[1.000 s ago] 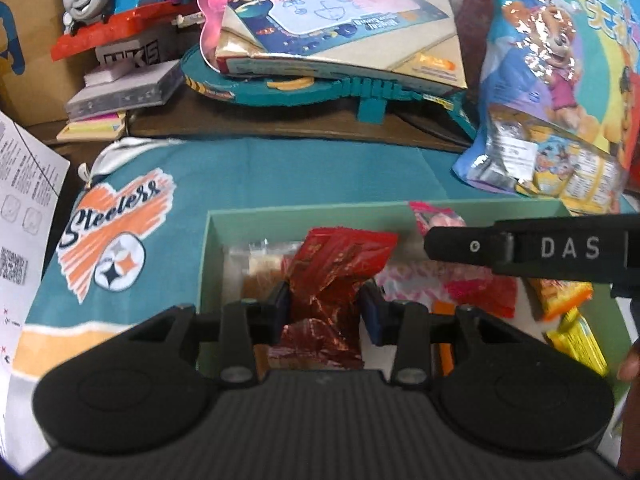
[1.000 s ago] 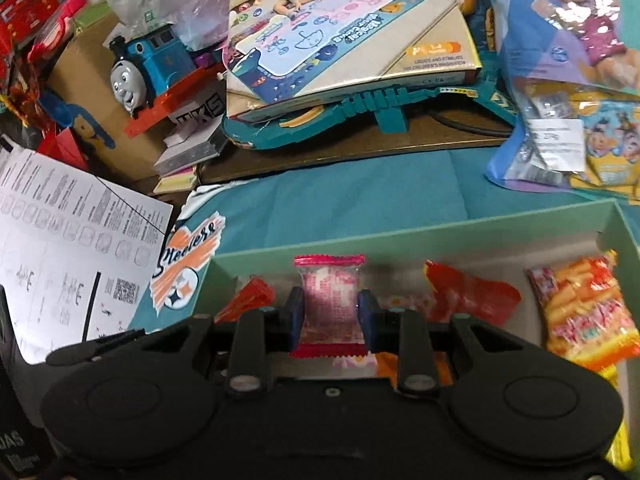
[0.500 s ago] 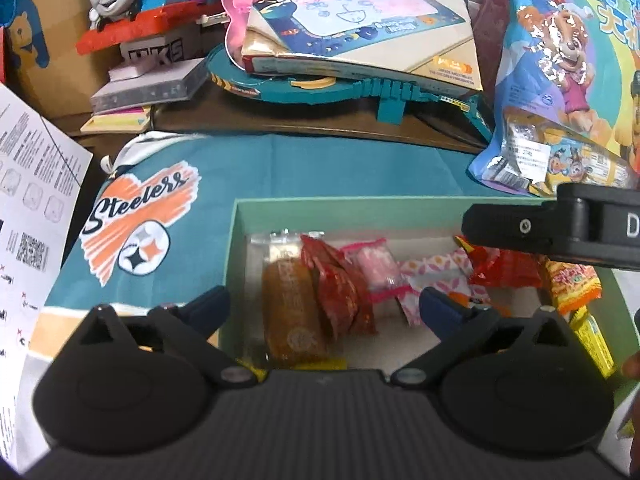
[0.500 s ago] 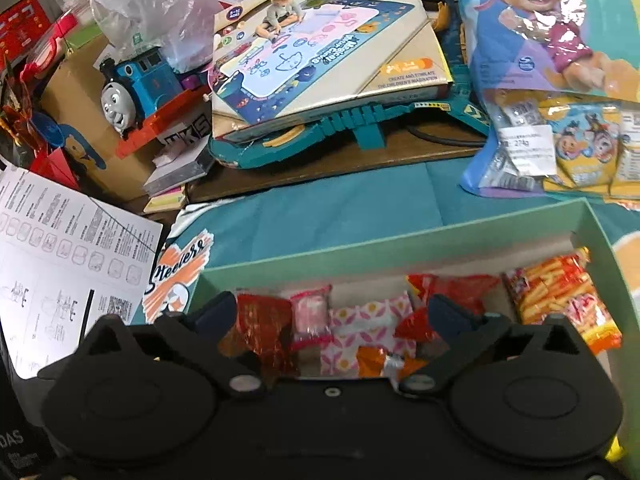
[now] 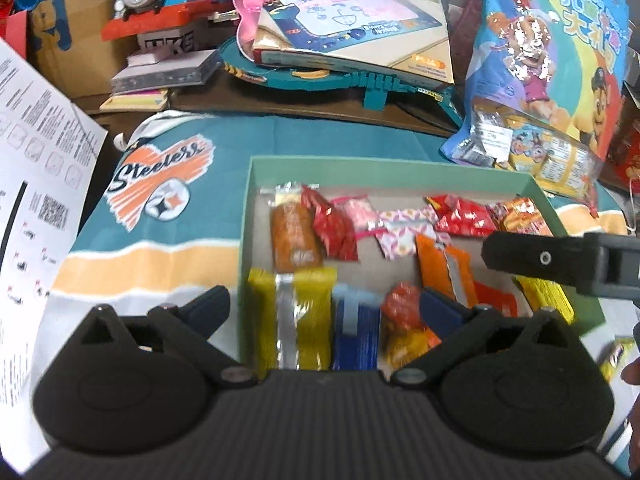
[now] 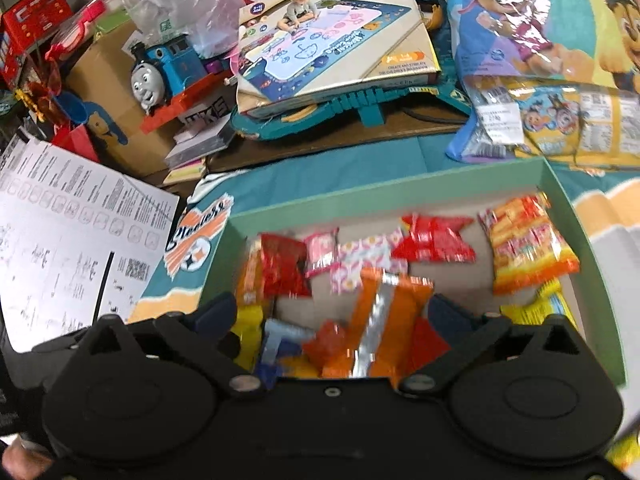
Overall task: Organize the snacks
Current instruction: 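Place the red packet and pink candy into the green box and release, then lower the left gripper onto the brown-gold chocolate bar while the right approaches the floral candy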
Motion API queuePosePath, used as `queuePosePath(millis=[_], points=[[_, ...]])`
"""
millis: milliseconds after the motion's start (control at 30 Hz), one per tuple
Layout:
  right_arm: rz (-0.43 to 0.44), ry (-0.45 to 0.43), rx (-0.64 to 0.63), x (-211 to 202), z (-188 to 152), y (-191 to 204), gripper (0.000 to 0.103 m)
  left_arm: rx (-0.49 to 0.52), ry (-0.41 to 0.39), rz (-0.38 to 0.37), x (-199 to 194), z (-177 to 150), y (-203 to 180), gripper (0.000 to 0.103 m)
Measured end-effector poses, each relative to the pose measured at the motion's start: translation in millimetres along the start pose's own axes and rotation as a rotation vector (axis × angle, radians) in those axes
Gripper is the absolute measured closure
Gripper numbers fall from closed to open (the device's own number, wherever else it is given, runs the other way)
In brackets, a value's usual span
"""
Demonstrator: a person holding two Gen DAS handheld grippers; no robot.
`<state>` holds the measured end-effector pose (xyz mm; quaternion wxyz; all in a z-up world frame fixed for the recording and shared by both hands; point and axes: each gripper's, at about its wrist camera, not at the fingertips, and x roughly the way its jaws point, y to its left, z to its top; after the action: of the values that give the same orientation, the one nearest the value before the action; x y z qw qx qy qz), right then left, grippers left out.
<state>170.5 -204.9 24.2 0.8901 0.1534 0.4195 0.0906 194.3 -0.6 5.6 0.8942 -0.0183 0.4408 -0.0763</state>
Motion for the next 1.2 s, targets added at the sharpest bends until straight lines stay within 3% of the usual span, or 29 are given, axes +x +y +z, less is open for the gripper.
queuePosePath(millis=[367,667,833,1133,1200], points=[[0.016,0.026,0.013,-42.5,-61.3,-4.5,0.000,0.013,0.005,0.013,-34.5,-54.4,18.3,0.000],[0.005,0.102,0.012,-30.3,-108.9,-7.7,0.000,0.014,0.081,0.066,-17.2,-94.2,38.8,0.000],[-0.011,0.121,0.009,-19.6,-114.0,-9.0,0.000,0.020,0.089,0.123,-4.2,-103.3,43.5,0.001],[-0.046,0.088,-0.078,1.8,-110.7,-1.0,0.003,-0.003,0.103,0.134,12.7,-107.4,49.0,0.017],[-0.042,0.096,-0.092,8.5,-108.6,0.8,0.009,-0.002,0.093,0.110,12.9,-107.7,45.4,0.029]])
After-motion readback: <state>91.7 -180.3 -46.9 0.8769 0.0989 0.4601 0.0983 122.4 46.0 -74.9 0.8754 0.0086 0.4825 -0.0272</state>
